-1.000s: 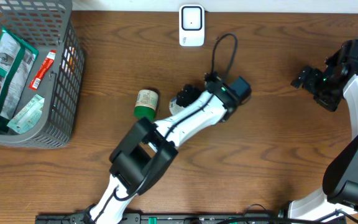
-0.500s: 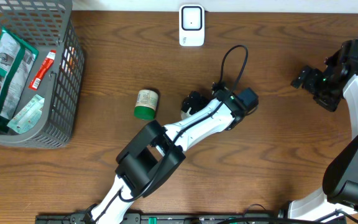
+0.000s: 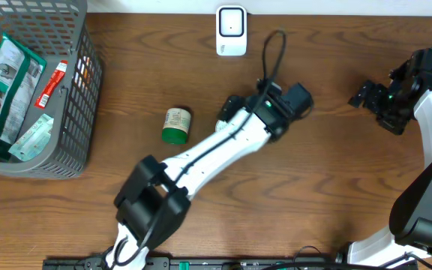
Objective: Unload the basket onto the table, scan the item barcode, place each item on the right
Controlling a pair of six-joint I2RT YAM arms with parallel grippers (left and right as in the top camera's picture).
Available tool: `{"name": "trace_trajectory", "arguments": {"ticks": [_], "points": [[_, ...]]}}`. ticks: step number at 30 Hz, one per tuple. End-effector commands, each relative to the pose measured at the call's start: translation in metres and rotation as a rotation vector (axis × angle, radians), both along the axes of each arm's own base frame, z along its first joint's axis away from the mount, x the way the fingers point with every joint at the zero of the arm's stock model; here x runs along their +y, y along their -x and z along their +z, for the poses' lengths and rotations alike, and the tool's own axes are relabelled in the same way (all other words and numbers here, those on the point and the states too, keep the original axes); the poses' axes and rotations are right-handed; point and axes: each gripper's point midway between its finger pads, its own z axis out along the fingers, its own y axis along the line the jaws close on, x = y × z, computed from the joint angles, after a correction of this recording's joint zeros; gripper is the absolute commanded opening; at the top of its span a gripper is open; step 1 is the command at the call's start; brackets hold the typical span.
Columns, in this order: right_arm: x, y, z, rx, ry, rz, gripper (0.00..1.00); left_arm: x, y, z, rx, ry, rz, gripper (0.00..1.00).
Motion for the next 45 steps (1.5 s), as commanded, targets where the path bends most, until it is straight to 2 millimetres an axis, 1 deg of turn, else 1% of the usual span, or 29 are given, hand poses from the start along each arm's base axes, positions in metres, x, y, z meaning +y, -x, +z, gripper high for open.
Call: {"name": "trace_trajectory", "arguments": {"ticks": [1,2,3,4,6,7,8,10,11,12,13,16,19,22,24,26,28,31,34,37,39,41,43,45], "points": [[0.046,-0.006,0.008,-0.069,-0.18,0.155,0.82,0.012,-0.012,0.051,0.018,0.196,0.034,0.89],[0.06,-0.008,0.014,-0.093,-0.232,0.197,0.5,0.021,-0.015,0.06,0.036,0.251,0.054,0.85],[0.077,-0.009,0.019,-0.111,-0.285,0.235,0.05,0.031,-0.018,0.067,0.053,0.299,0.075,0.77],[0.091,-0.01,0.023,-0.121,-0.321,0.265,0.01,0.041,-0.02,0.073,0.072,0.343,0.096,0.68],[0.119,-0.011,0.028,-0.135,-0.363,0.332,0.01,0.066,-0.024,0.082,0.108,0.415,0.152,0.48],[0.132,-0.011,0.029,-0.14,-0.368,0.368,0.01,0.081,-0.026,0.084,0.125,0.439,0.187,0.41],[0.148,-0.011,0.03,-0.145,-0.367,0.411,0.01,0.099,-0.028,0.084,0.147,0.458,0.232,0.36],[0.18,-0.01,0.031,-0.159,-0.365,0.495,0.01,0.127,-0.03,0.079,0.2,0.491,0.306,0.24],[0.196,-0.009,0.032,-0.169,-0.364,0.539,0.01,0.137,-0.029,0.074,0.233,0.51,0.331,0.13],[0.212,-0.009,0.031,-0.178,-0.358,0.583,0.01,0.145,-0.029,0.069,0.268,0.532,0.348,0.08],[0.229,-0.007,0.03,-0.187,-0.34,0.629,0.01,0.152,-0.028,0.062,0.308,0.559,0.355,0.07],[0.265,-0.005,0.017,-0.183,-0.239,0.688,0.01,0.16,-0.024,0.043,0.411,0.624,0.363,0.07],[0.291,-0.002,0.003,-0.18,-0.132,0.72,0.01,0.158,-0.017,0.021,0.505,0.669,0.34,0.07],[0.32,0.004,-0.005,-0.199,-0.08,0.781,0.01,0.155,-0.01,0.001,0.564,0.66,0.332,0.08],[0.334,0.009,-0.013,-0.2,-0.055,0.809,0.01,0.152,-0.007,-0.009,0.589,0.65,0.333,0.07],[0.343,0.014,-0.022,-0.177,-0.037,0.807,0.01,0.148,-0.005,-0.018,0.607,0.643,0.33,0.07],[0.349,0.02,-0.029,-0.154,-0.039,0.808,0.01,0.144,-0.004,-0.023,0.616,0.64,0.322,0.08],[0.351,0.023,-0.034,-0.136,-0.051,0.803,0.01,0.135,-0.001,-0.023,0.625,0.648,0.299,0.07],[0.353,0.022,-0.025,-0.149,-0.106,0.81,0.01,0.12,0.002,-0.02,0.642,0.685,0.265,0.07],[0.357,0.023,-0.003,-0.189,-0.213,0.847,0.01,0.109,0.002,-0.019,0.639,0.697,0.235,0.07],[0.35,0.021,0.01,-0.204,-0.24,0.832,0.01,0.105,0.0,-0.019,0.631,0.697,0.22,0.07],[0.337,0.022,0.015,-0.184,-0.236,0.805,0.01,0.103,0.0,-0.019,0.628,0.697,0.214,0.07],[0.325,0.029,0.012,-0.129,-0.232,0.781,0.01,0.102,0.001,-0.02,0.631,0.695,0.213,0.07],[0.317,0.037,0.005,-0.075,-0.228,0.771,0.01,0.106,0.002,-0.023,0.63,0.676,0.221,0.08]]}}
